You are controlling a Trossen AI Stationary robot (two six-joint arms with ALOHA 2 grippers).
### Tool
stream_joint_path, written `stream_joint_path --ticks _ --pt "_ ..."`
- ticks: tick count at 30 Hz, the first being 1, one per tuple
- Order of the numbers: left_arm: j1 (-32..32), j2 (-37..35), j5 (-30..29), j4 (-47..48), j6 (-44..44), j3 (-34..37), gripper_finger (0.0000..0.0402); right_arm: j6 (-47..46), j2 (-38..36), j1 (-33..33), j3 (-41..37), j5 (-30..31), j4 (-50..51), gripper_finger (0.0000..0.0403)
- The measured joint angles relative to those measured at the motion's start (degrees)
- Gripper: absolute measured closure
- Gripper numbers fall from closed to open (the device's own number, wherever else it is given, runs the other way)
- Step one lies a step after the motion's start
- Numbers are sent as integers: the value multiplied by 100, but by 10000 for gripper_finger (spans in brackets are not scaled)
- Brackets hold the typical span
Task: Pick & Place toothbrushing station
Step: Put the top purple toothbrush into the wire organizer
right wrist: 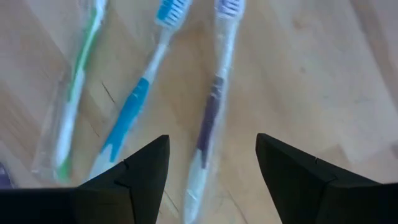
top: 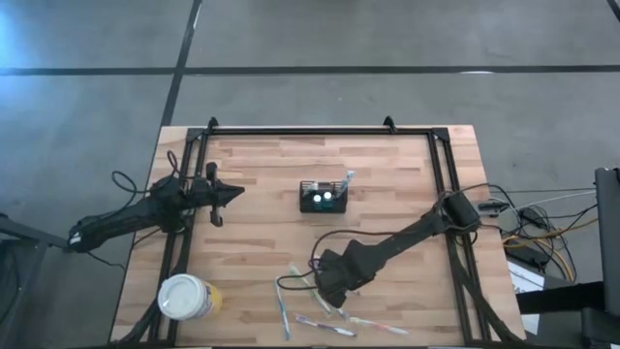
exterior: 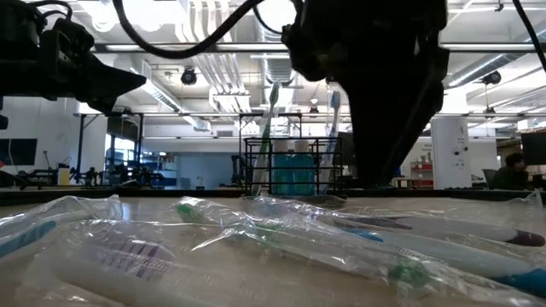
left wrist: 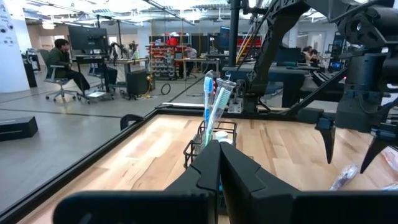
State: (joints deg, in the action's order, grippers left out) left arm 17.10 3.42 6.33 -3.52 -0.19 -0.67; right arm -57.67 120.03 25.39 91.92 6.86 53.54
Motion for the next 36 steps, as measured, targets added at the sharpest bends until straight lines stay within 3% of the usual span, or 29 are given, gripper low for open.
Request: stream_joint_path --ticks 21,25,36 --pt "2 -7 0 -106 -50 0 390 233 374 -7 -144 28 -19 202" --pt "2 -7 0 -104 -52 0 390 347 374 -13 -189 41 -81 237" --pt "2 -7 0 -102 -51 0 390 584 359 -13 -204 -34 -36 381"
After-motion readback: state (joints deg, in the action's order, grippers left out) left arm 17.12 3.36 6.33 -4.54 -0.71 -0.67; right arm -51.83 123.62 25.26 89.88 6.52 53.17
